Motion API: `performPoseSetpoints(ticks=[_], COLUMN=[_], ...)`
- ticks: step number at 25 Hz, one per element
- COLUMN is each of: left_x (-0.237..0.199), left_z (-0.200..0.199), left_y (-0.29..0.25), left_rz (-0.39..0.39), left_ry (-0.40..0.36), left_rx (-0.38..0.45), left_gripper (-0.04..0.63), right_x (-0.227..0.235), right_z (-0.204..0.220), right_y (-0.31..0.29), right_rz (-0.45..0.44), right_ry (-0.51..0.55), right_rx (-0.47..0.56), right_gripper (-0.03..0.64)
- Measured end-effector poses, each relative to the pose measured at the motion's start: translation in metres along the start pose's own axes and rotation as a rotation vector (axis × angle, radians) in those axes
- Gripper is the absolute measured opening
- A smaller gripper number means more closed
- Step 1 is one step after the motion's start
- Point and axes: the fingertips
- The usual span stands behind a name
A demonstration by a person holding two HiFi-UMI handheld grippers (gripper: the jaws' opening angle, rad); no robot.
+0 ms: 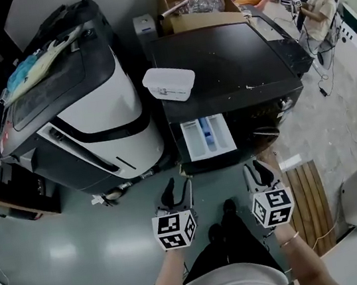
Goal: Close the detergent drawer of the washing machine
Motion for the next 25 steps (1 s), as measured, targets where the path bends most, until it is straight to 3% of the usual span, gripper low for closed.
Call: performPoseSetpoints(ticks=[25], left_x=[-0.006], left_z=[0.044], left_y=[-0.047], left_rz=[-0.015], left_ry=[-0.015], left_rx=[-0.124], left_gripper=[0.168], right_x=[0.019], right_z=[0.039], right_y=[-0.048], right_rz=[-0.015], right_ry=[-0.019], right_rx=[-0.089], right_gripper=[0.098])
Point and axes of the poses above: the fingertips, and each gripper's own axes: y backward along the fingers, x to its right, z out of its underside, and after that the axes turned 3 degrees about -y, right-handed
